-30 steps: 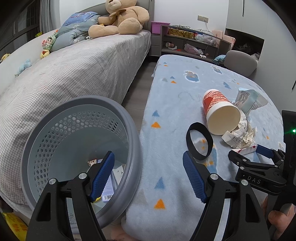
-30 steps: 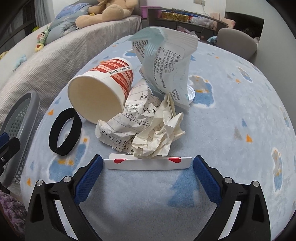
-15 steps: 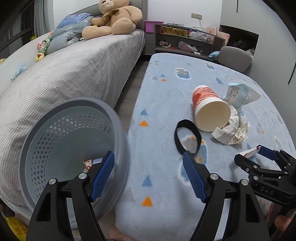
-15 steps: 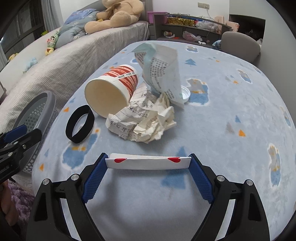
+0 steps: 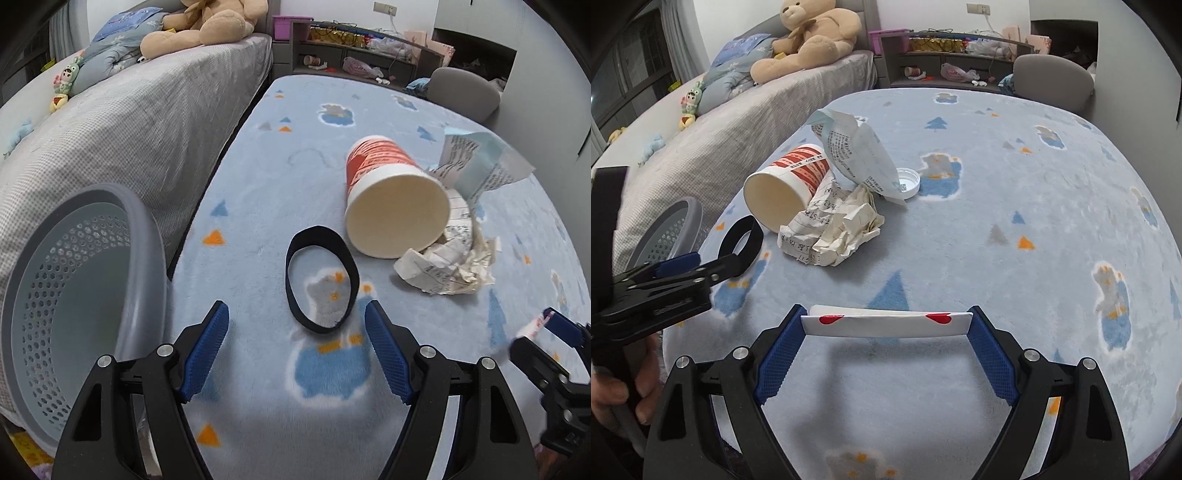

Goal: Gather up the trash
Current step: 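Grasp the black rubber band with the left gripper while the right holds the strip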

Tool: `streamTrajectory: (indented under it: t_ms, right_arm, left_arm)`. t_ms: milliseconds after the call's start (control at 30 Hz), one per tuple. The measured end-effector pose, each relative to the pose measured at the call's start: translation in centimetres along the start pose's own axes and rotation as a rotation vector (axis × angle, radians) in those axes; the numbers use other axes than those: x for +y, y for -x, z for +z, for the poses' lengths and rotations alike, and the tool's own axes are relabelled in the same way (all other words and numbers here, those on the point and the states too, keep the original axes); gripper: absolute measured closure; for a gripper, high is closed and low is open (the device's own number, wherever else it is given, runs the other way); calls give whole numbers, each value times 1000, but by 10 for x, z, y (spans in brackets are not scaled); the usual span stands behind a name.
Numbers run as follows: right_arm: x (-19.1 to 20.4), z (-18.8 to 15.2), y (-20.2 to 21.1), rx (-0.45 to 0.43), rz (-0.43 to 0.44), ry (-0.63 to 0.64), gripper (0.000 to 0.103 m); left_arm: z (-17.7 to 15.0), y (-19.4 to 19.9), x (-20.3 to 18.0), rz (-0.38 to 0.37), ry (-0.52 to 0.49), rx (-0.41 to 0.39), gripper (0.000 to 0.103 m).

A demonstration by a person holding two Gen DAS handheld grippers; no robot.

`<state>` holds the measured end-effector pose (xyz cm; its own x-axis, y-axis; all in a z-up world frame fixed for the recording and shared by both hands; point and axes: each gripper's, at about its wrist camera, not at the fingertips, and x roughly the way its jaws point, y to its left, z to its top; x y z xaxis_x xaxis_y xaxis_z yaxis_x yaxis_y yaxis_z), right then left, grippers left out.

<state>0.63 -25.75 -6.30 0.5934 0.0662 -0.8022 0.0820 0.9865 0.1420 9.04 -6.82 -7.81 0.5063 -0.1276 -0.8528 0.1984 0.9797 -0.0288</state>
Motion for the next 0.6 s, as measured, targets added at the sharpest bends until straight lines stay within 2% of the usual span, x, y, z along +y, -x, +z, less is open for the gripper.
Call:
streamTrajectory:
  t_ms: [200,300,367,433,467,600]
  right_arm:
    - [-9,-1,1,-4,19,-19,18]
    - [-12,-1,3,-8,26,-26,18]
    - [-13,-1,4,-11,30,-31,18]
    - [-13,0,4,-13,35,-33,18]
    - [-14,0,5,-14,37,-33,18]
    - [-10,1,7,-16,39,-26,18]
  left_arm:
    - [6,-15,-5,41,1,9,31]
    - [8,-14,-9,46,-14,2,51]
    - [7,-11,-11,33,-28,3,74]
    - [5,-8,-12,28,-34,6,88]
    - [4,-6,-12,24,-33,8,92]
    - [-6,6,-8,7,-25,7,94]
